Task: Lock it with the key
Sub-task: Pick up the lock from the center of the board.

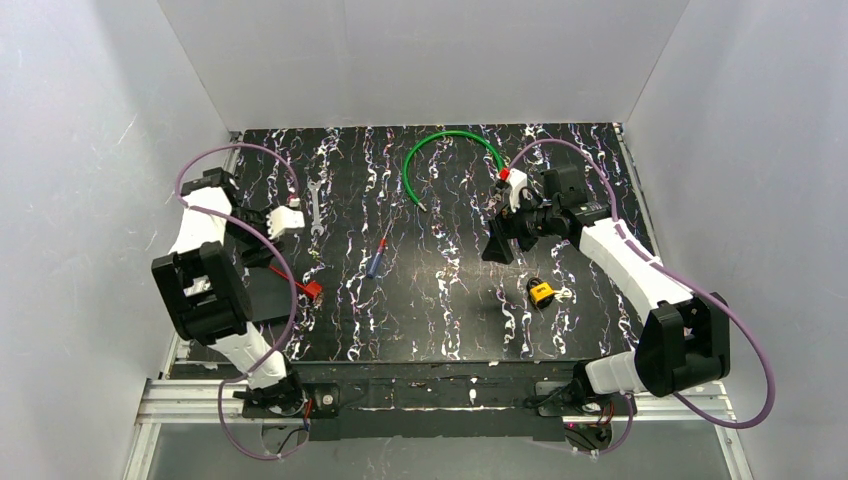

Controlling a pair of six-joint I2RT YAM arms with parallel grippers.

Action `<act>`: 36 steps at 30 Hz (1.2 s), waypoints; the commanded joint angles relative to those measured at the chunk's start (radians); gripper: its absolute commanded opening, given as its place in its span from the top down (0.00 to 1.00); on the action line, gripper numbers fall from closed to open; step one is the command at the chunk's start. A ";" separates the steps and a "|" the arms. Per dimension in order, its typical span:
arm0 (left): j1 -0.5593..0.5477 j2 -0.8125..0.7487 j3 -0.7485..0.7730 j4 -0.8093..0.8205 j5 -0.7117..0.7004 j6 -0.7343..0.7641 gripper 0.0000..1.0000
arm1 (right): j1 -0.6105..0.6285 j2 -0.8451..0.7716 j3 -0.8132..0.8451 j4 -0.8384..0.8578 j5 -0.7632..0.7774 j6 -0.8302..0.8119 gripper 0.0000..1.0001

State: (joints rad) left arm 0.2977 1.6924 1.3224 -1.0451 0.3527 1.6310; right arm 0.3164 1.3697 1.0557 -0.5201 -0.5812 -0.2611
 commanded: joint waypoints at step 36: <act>0.051 0.223 0.040 0.016 0.038 0.232 0.52 | 0.000 0.071 0.050 0.012 -0.028 0.009 0.02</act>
State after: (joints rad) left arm 0.3576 1.8820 1.3605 -1.0233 0.3599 1.8553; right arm 0.3164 1.4410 1.0584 -0.5171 -0.6052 -0.2600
